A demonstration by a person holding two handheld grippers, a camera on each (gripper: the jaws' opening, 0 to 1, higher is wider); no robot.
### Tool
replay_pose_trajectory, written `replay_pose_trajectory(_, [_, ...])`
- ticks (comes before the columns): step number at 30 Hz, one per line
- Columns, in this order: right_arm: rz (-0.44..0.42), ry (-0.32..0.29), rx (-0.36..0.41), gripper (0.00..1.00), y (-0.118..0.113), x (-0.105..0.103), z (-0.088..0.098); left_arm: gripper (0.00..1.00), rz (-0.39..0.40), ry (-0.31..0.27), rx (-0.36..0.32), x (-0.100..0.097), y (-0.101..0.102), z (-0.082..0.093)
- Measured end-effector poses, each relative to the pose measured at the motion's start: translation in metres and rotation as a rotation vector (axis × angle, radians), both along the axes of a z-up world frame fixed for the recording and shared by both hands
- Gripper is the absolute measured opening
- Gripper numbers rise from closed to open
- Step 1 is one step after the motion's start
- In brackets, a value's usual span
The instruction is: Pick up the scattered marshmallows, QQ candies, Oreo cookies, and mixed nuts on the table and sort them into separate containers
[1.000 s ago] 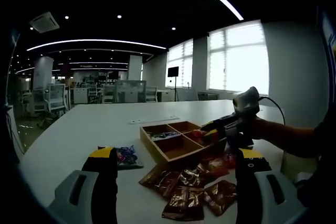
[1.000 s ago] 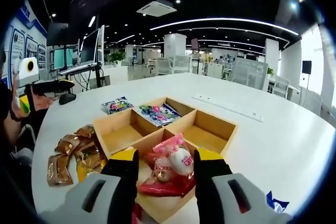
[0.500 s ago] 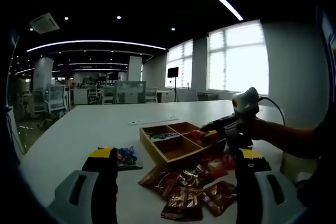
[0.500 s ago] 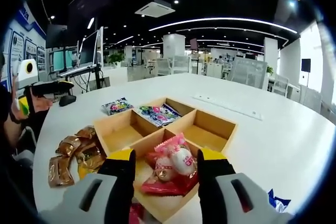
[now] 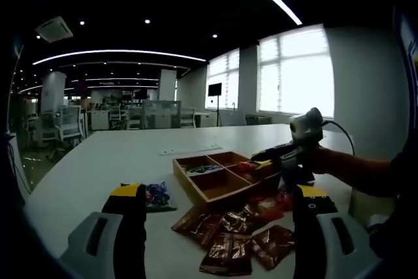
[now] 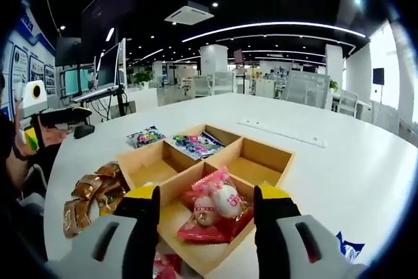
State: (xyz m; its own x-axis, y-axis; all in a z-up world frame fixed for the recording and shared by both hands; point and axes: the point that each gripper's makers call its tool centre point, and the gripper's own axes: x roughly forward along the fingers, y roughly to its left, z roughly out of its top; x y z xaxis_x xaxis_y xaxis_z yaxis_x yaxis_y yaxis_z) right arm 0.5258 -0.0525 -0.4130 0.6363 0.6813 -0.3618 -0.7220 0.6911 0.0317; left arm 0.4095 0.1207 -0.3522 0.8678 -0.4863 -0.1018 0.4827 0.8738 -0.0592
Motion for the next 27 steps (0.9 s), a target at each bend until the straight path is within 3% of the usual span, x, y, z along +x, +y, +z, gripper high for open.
replay_pose_trajectory(12, [-0.017,-0.007,0.026,0.69,-0.0016,-0.0003,0.0053,0.97,0.003,-0.001,0.000,-0.0017,0.0011,0.0004])
replay_pose_trajectory(27, [-0.032,-0.026,0.024,0.76,-0.0037,-0.0004,0.0084,0.97,0.004,-0.006,-0.002,-0.0017,0.0020,0.0017])
